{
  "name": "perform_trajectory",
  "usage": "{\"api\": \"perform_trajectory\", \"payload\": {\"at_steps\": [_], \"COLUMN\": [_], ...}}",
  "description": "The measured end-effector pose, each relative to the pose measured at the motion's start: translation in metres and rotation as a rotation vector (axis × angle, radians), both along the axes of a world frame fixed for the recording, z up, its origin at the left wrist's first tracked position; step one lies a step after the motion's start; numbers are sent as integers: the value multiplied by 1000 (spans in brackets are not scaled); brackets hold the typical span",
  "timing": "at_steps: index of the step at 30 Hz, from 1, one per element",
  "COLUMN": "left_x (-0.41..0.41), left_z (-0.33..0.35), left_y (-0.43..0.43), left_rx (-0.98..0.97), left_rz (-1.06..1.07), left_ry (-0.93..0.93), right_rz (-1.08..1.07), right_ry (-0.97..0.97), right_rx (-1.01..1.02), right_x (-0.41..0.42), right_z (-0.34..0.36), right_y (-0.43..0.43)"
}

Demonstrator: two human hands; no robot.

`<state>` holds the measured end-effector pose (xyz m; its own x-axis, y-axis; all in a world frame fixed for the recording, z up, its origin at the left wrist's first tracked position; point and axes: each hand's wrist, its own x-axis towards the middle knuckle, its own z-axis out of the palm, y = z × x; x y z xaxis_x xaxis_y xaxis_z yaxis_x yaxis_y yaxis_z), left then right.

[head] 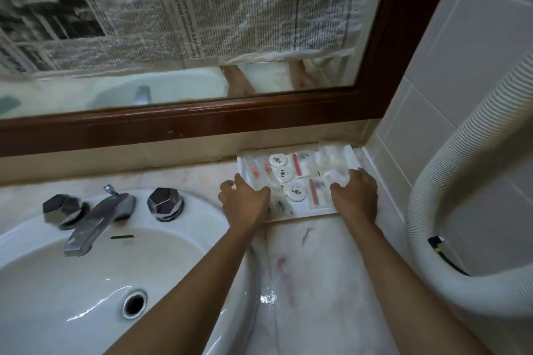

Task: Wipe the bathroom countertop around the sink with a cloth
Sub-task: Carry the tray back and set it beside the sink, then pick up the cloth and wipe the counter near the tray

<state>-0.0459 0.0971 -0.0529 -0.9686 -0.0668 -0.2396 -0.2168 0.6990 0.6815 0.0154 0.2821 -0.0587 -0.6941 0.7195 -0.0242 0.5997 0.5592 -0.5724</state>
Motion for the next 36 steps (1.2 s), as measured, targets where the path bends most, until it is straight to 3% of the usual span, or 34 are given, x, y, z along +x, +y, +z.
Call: {"api": "perform_trajectory", "payload": {"at_steps": [8, 18, 23, 29, 36], "left_x": [108, 264, 320, 347, 316], "left_z": [28, 26, 16, 18, 17], "left_y": [-89, -359, -493, -620, -739], "left_rx": [370, 224, 261, 205, 150], "left_rz": [-22, 352, 589, 715, 769], "left_ry": [253, 333, 303, 284, 245], "right_rz": [229, 777, 954, 1087, 1070], "right_ry": [238, 184, 133, 88, 35], "right_rx": [-153, -114, -178, -248, -376], "right_x": [83, 162, 172, 170, 124], "right_z": [28, 36, 33, 31, 27], "right_y": [-112, -350, -488, -630, -744]}}
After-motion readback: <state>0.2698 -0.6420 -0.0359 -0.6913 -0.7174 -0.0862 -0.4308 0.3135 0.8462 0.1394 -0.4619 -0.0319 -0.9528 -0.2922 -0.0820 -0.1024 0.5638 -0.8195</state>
